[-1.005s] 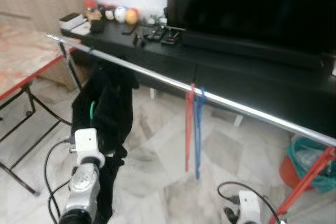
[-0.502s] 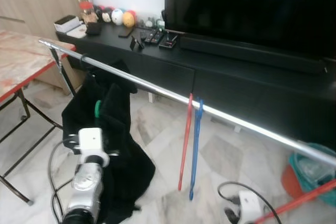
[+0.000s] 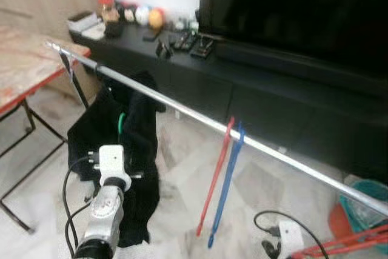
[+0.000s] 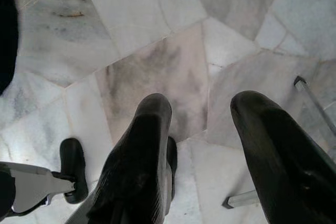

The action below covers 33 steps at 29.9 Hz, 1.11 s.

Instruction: Hang hanger

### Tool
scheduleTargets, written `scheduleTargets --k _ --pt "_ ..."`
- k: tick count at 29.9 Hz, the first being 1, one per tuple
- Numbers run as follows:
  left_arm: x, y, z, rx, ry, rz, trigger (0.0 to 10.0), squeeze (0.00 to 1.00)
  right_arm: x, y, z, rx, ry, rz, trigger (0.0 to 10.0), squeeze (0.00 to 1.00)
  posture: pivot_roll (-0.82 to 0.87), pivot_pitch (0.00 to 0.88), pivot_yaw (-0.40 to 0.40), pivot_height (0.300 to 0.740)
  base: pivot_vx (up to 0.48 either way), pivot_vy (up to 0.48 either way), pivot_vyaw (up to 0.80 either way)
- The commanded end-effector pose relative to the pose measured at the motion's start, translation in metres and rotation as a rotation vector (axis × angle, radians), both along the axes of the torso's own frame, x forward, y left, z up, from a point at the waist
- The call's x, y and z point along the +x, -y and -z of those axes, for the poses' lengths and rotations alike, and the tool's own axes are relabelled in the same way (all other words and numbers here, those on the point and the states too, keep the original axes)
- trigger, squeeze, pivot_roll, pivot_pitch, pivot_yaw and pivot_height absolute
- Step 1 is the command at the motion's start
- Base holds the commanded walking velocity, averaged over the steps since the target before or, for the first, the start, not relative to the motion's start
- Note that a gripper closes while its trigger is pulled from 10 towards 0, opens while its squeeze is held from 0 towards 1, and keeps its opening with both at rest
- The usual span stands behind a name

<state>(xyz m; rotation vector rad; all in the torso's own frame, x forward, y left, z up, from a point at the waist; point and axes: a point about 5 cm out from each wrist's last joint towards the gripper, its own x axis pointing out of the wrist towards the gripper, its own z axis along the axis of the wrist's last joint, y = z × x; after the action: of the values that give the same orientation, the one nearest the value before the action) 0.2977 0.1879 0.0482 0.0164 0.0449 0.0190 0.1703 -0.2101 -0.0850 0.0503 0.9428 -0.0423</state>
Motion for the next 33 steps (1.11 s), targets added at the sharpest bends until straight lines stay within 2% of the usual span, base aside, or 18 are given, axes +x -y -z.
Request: scheduleTargets --k 1,8,14,19,26,33 --pt "0.004 0.0 -0.012 0.01 0.058 0.032 10.0 0.0 -0.003 -0.002 0.002 0.004 -0.017 -0.007 10.0 0.0 -0.06 0.0 -0.006 0.74 0.0 0.0 0.0" --pt "0.013 0.006 -0.025 0.089 0.096 0.106 10.0 0.0 -0.003 -0.002 0.002 0.002 -0.021 -0.01 10.0 0.0 -0.06 0.0 -0.007 0.74 0.0 0.0 0.0" --pt "0.025 0.019 -0.026 0.145 0.048 0.231 10.0 0.0 -0.002 -0.001 0.001 -0.001 -0.021 -0.023 10.0 0.0 -0.06 0.0 -0.018 0.74 0.0 0.0 0.0" --pt "0.034 0.023 -0.027 0.139 0.011 0.246 10.0 0.0 -0.001 -0.001 0.001 -0.003 -0.019 -0.021 10.0 0.0 -0.07 0.0 -0.019 0.74 0.0 0.0 0.0" --pt "0.053 0.031 -0.035 0.048 -0.06 0.305 10.0 0.0 0.0 0.001 0.0 -0.009 -0.013 -0.016 10.0 0.0 -0.1 0.0 -0.012 0.74 0.0 0.0 0.0" --pt "0.061 0.042 -0.044 0.109 -0.059 0.38 10.0 0.0 0.0 0.001 0.0 -0.01 -0.011 -0.009 10.0 0.0 -0.1 0.0 -0.014 0.74 0.0 0.0 0.0"
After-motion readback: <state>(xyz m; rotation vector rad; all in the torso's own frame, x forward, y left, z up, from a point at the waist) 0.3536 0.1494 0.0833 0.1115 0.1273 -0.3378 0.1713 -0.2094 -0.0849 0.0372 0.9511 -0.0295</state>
